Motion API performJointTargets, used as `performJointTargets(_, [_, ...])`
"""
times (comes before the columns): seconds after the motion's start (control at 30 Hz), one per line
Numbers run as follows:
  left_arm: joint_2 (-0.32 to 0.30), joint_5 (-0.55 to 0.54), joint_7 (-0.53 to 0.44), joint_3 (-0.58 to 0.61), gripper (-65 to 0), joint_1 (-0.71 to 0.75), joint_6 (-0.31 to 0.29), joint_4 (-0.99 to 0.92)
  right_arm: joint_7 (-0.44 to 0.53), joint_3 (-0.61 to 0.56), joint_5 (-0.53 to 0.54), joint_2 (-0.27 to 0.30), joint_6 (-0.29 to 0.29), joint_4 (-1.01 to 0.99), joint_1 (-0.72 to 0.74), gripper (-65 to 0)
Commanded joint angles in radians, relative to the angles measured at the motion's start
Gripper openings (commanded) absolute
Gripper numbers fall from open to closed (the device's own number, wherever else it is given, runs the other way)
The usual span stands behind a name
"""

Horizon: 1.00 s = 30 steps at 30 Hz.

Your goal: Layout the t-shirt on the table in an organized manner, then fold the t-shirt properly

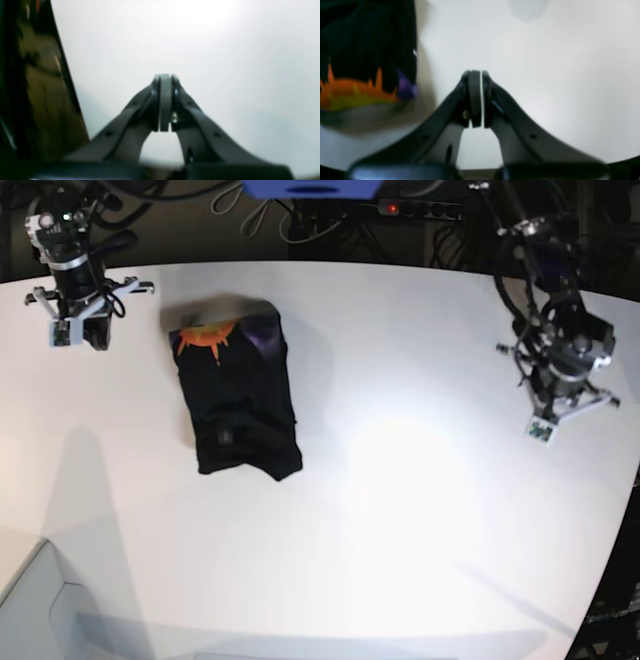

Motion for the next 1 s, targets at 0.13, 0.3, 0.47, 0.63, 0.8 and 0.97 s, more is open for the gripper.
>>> performJointTargets(0.13, [0.052,-0.007,-0.02,-0.158,-64.9,0.193,0.002,0.09,0.022,0.024,0.013,0.003,-0.001,-0.001,-0.075,-65.0])
performJointTargets(0.3, [0.099,-0.007,-0.024,-0.272,-64.9,0.328,0.002,0.073,0.02,0.113,0.013,-0.004,-0.001,-0.004,-0.119,-65.0])
performJointTargets(0.47, [0.121,-0.007,-0.025,-0.278,-64.9,0.454,0.002,0.038,-0.026,0.187,0.01,-0.004,-0.001,-0.081,-0.142,-65.0])
performJointTargets(0.63, [0.15,-0.007,-0.059,-0.284,-64.9,0.524,0.002,-0.025,-0.025,0.25,0.009,0.006,-0.001,-0.256,-0.153,-65.0])
performJointTargets(0.8, [0.184,0.002,-0.217,-0.275,-64.9,0.57,0.002,-0.163,-0.023,0.242,0.012,0.091,-0.001,-0.457,-0.175,-65.0])
performJointTargets(0.97, [0.161,0.002,-0.346,-0.275,-64.9,0.48,0.002,-0.521,0.003,0.156,0.009,0.17,-0.001,-0.692,-0.144,-65.0])
